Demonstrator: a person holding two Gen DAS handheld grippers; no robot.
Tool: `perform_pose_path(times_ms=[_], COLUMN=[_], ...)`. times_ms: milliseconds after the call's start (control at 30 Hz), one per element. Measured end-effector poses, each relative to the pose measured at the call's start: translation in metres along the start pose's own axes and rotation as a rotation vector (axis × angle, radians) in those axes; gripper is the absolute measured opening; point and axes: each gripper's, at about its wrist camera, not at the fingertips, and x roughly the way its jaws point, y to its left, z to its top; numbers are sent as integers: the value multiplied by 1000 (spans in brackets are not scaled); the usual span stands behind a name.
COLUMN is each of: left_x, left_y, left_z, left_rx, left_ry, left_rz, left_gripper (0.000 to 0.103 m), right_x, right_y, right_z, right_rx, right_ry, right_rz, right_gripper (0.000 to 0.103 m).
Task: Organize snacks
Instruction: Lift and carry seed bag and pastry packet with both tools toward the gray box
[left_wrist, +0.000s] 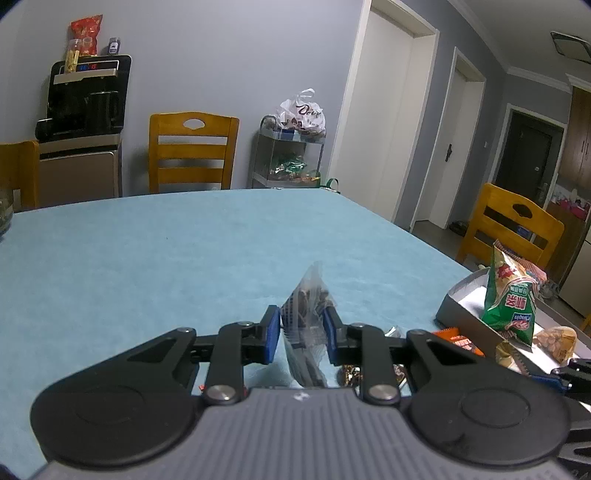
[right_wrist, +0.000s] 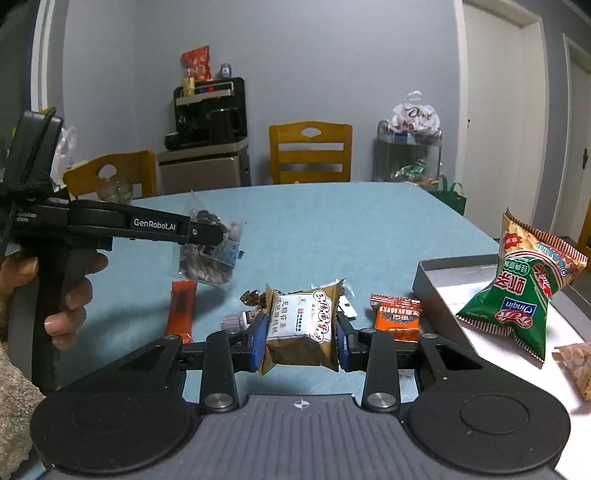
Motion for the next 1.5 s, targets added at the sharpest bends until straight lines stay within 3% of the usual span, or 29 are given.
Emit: perform_pose_path(times_ms=[367, 567, 900, 1500], left_x=[-19, -44, -71, -53], left_y=[-11, -36, -88, -192], left_z=[9, 20, 25, 39], left_rx=[22, 47, 73, 186], left_ry=[-58, -119, -157, -142], left_rz=[-22, -6, -69, -152], left_gripper=[21, 21, 21, 21], right_x=[-24, -44, -67, -97], right_y=[-13, -25, -54, -122], right_z=[7, 12, 16, 7], right_rx=[19, 10, 35, 125], right_ry=[-60, -106, -171, -224], right_rz=[4, 17, -10, -97], right_gripper=[38, 38, 38, 38])
